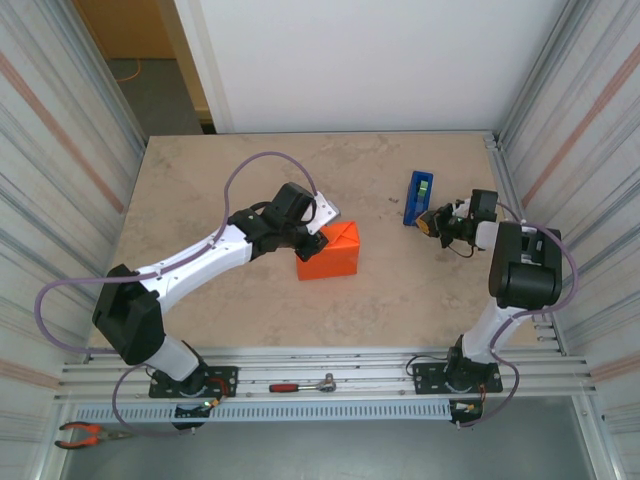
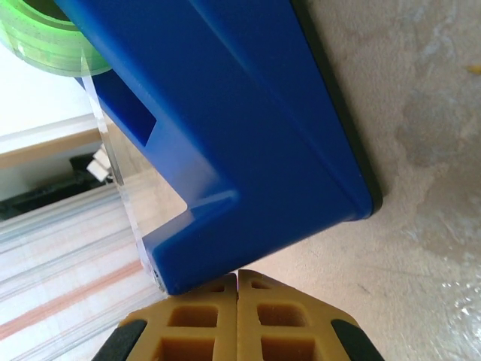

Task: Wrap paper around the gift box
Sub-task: Tear off the tape with the cutter.

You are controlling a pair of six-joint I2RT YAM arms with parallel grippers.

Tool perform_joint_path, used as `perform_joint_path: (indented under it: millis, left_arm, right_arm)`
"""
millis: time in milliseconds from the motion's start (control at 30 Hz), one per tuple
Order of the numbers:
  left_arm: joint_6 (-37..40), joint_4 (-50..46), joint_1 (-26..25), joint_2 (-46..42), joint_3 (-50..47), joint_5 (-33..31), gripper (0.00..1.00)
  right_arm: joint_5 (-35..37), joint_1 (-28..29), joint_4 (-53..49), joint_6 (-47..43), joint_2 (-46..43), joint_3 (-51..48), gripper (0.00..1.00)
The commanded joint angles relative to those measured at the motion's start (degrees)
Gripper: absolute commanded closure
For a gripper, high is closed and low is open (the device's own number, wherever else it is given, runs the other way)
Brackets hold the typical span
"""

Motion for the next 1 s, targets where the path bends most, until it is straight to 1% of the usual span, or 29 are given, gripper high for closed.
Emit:
perform_joint_path:
  millis: [0,233,400,533,667,833,967]
  left_arm:
    - [0.53,-4.81,-1.45,2.37,-2.90,2.50,0.76]
    - [0.55,-4.79,-1.45,2.37,-2.92,2.67,0.76]
    - [0.60,-4.86,-1.48,2.08,-3.00,2.47,0.77]
    - [0.56,-4.80,-1.46,1.95,-3.09,2.42,0.77]
    - [0.54,-4.76,-1.54,1.77,-3.23,2.35,0.77]
    - [0.47,-4.64,-1.54,1.76,-3.62,2.45,0.77]
    - [0.37,-4.47,-1.55,1.84,-3.61,2.56,0.77]
  right_arm:
    - [0.66,0.14,-4.07,2.45,3.93,-1.44,1.00]
    - [-0.27,0.55,-1.74,4.28,3.74,-2.16,1.00]
    - [-1.74,0.93,-3.61,3.28,-1.19,-2.23,1.00]
    - [-2.23,2.94,-7.80,1.85,-6.83,-0.65,1.00]
    - [-1.89,6.88,-13.36,0.77,-12.91,1.84,1.00]
    - [-0.60,14.18,-18.83,1.01,-19.27,5.05,1.00]
    - [1.40,20.46,-20.60,2.83,-22.89,6.59,1.00]
